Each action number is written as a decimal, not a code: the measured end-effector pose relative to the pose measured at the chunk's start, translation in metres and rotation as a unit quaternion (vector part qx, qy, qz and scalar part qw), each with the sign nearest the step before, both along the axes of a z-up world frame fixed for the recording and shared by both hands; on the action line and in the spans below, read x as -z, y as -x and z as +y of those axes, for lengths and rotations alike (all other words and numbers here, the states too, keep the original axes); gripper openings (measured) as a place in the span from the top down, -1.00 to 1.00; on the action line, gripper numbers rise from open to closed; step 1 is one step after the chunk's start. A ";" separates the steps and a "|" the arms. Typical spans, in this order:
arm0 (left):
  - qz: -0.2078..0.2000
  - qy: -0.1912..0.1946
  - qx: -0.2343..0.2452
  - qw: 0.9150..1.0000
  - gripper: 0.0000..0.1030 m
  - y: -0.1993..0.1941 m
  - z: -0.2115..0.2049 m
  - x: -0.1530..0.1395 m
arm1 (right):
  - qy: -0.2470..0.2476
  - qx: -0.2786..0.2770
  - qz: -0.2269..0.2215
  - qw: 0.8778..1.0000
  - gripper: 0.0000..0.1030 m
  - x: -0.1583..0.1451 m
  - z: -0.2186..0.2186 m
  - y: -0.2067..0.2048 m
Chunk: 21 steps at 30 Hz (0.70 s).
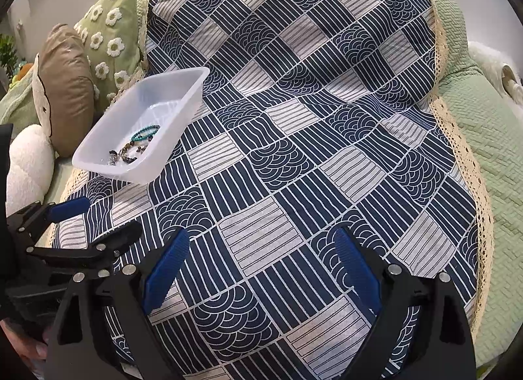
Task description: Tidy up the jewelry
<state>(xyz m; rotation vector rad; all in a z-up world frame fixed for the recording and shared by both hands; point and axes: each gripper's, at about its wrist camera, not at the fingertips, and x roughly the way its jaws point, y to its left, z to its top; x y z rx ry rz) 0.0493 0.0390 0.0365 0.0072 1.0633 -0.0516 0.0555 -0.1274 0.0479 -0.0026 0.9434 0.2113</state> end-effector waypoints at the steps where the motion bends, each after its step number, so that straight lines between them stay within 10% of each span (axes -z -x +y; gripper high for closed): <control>1: 0.000 -0.002 0.001 1.000 -0.70 0.000 0.000 -0.001 | 0.001 0.000 0.000 1.000 -0.73 0.000 0.000 0.000; 21: -0.005 -0.031 0.002 0.999 -0.74 0.002 -0.001 -0.002 | 0.011 -0.006 0.011 1.000 -0.73 0.007 0.004 0.000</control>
